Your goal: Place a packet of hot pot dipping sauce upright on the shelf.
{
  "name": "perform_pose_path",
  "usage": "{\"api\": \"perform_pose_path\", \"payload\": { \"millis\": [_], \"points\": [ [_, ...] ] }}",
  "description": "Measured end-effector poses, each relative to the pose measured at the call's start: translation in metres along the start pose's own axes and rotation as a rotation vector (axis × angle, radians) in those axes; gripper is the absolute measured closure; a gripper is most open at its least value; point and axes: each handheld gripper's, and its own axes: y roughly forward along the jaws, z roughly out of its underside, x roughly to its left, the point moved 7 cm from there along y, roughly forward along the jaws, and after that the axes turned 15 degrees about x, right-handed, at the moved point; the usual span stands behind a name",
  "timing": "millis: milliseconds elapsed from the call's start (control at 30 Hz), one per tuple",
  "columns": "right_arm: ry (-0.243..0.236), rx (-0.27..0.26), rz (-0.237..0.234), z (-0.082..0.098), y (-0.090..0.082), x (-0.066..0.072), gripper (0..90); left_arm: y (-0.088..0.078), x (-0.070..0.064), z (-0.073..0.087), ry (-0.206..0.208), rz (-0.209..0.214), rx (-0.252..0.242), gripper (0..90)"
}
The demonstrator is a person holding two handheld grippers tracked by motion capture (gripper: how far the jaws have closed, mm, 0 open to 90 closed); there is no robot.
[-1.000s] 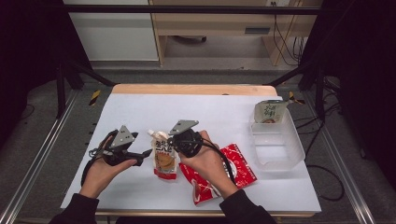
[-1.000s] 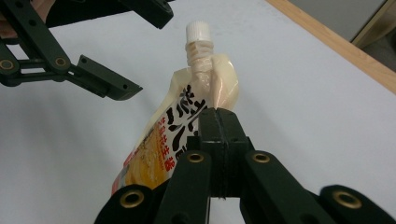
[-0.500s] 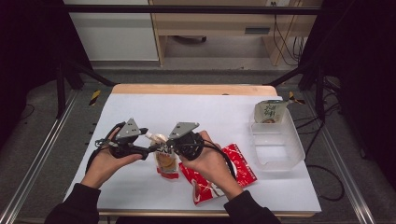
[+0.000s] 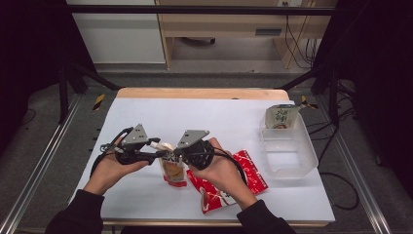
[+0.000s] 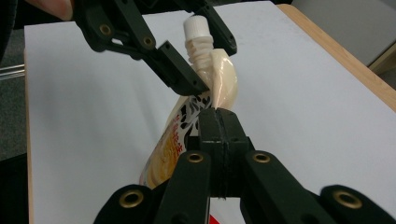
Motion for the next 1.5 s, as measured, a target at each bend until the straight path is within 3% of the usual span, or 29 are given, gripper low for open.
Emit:
{"api": "perform_pose_path", "payload": {
  "millis": [333, 533, 933, 1067, 1167, 1300, 1433, 1500],
  "points": [
    [0.032, 0.013, -0.003, 0.01, -0.003, -0.008, 90.0, -0.008, -0.013, -0.006, 0.019, 0.063, 0.008, 70.3],
    [0.038, 0.013, -0.01, 0.015, -0.011, -0.009, 90.0, -0.016, -0.024, -0.017, 0.073, 0.052, 0.032, 71.9],
    [0.005, 0.04, -0.012, 0.023, -0.026, -0.012, 84.1, -0.025, -0.04, -0.034, 0.165, 0.051, 0.074, 73.3],
    [-0.031, 0.072, -0.002, 0.024, -0.032, -0.015, 70.9, -0.026, -0.041, -0.034, 0.176, 0.051, 0.079, 73.3],
    [-0.074, 0.105, 0.014, 0.022, -0.037, -0.017, 55.3, -0.027, -0.041, -0.035, 0.184, 0.052, 0.082, 73.3],
    [-0.159, 0.155, 0.032, 0.018, -0.042, -0.019, 42.3, -0.03, -0.041, -0.037, 0.187, 0.055, 0.073, 73.3],
    [-0.224, 0.201, 0.044, 0.011, -0.046, -0.02, 35.2, -0.034, -0.043, -0.039, 0.204, 0.063, 0.073, 73.3],
    [-0.229, 0.213, 0.04, 0.007, -0.047, -0.02, 31.6, -0.034, -0.044, -0.04, 0.206, 0.065, 0.073, 73.3]
  ]
}}
